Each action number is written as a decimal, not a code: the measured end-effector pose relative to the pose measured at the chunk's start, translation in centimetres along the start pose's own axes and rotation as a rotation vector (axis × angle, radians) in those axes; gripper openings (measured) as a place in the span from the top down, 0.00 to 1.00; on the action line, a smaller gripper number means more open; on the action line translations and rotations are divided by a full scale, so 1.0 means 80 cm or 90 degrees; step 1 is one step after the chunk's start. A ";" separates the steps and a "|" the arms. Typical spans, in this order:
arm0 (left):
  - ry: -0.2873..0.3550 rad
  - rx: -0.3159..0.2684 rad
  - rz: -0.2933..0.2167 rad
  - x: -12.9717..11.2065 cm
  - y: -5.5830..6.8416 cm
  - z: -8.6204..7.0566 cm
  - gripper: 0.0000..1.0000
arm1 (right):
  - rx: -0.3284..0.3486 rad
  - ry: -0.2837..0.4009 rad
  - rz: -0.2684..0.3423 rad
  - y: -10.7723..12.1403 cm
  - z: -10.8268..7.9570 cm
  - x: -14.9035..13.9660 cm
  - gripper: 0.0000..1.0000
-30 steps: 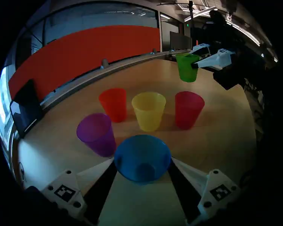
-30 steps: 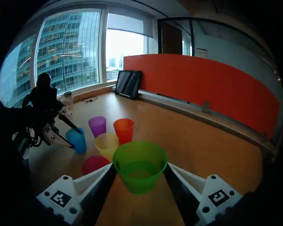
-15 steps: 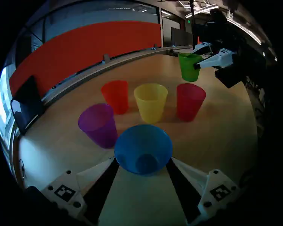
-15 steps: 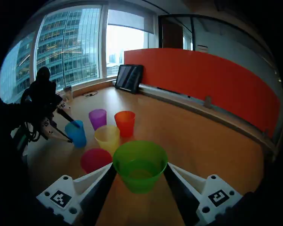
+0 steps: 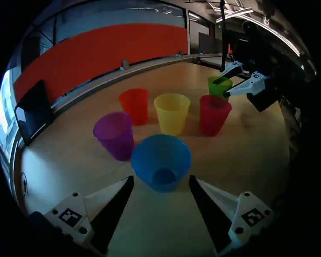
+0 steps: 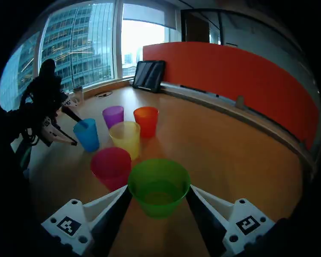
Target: Pour water
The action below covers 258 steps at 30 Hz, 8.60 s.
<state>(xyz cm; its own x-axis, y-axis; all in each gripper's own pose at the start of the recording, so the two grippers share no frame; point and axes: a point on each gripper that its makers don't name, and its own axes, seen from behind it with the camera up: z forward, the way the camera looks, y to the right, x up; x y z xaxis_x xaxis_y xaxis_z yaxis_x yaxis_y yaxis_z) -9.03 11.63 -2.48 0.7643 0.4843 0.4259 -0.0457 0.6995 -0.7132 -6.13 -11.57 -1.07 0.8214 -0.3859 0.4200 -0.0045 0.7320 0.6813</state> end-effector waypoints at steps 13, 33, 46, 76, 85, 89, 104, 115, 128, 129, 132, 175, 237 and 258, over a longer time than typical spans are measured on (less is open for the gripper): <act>0.006 0.002 -0.011 0.001 0.008 -0.013 0.04 | 0.003 -0.020 0.005 -0.008 0.004 -0.027 0.11; 0.010 0.002 -0.020 0.004 0.012 -0.022 0.04 | -0.002 -0.020 0.010 -0.016 0.000 -0.038 0.09; 0.035 0.024 -0.045 0.009 0.011 -0.045 0.04 | -0.022 -0.001 0.028 -0.017 -0.029 -0.039 0.00; 0.299 0.316 -0.111 0.071 -0.067 -0.162 0.04 | -0.227 0.242 0.028 0.021 -0.146 0.050 0.00; 0.371 0.358 -0.102 0.101 -0.066 -0.180 0.04 | -0.320 0.341 0.040 0.046 -0.168 0.090 0.00; 0.393 0.378 -0.091 0.111 -0.067 -0.188 0.05 | -0.359 0.375 0.047 0.057 -0.179 0.102 0.00; 0.443 0.431 -0.102 0.118 -0.071 -0.208 0.04 | -0.460 0.449 0.086 0.081 -0.210 0.111 0.00; 0.437 0.456 -0.117 0.101 -0.087 -0.196 0.05 | -0.486 0.438 0.093 0.085 -0.207 0.093 0.00; 0.434 0.468 -0.122 0.087 -0.093 -0.177 0.05 | -0.478 0.413 0.117 0.080 -0.191 0.075 0.00; 0.434 0.470 -0.122 0.087 -0.093 -0.176 0.05 | -0.477 0.412 0.119 0.079 -0.190 0.075 0.00; 0.440 0.477 -0.121 0.087 -0.093 -0.175 0.05 | -0.474 0.409 0.126 0.079 -0.188 0.073 0.00; 0.437 0.477 -0.196 0.037 -0.119 -0.143 0.05 | -0.469 0.388 0.124 0.068 -0.181 0.081 0.00; 0.410 0.477 -0.204 0.030 -0.130 -0.132 0.04 | -0.468 0.411 0.116 0.094 -0.145 0.059 0.00; 0.410 0.477 -0.204 0.030 -0.131 -0.132 0.04 | -0.474 0.379 0.140 0.120 -0.124 0.016 0.00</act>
<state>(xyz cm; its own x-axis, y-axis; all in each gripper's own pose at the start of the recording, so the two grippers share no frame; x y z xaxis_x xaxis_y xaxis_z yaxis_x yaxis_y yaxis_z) 0.04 -0.07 0.11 1.0000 -0.0008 -0.0001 0.0008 1.0000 0.0039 0.54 0.53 0.09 0.9998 -0.0014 -0.0174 0.0011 0.9999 -0.0145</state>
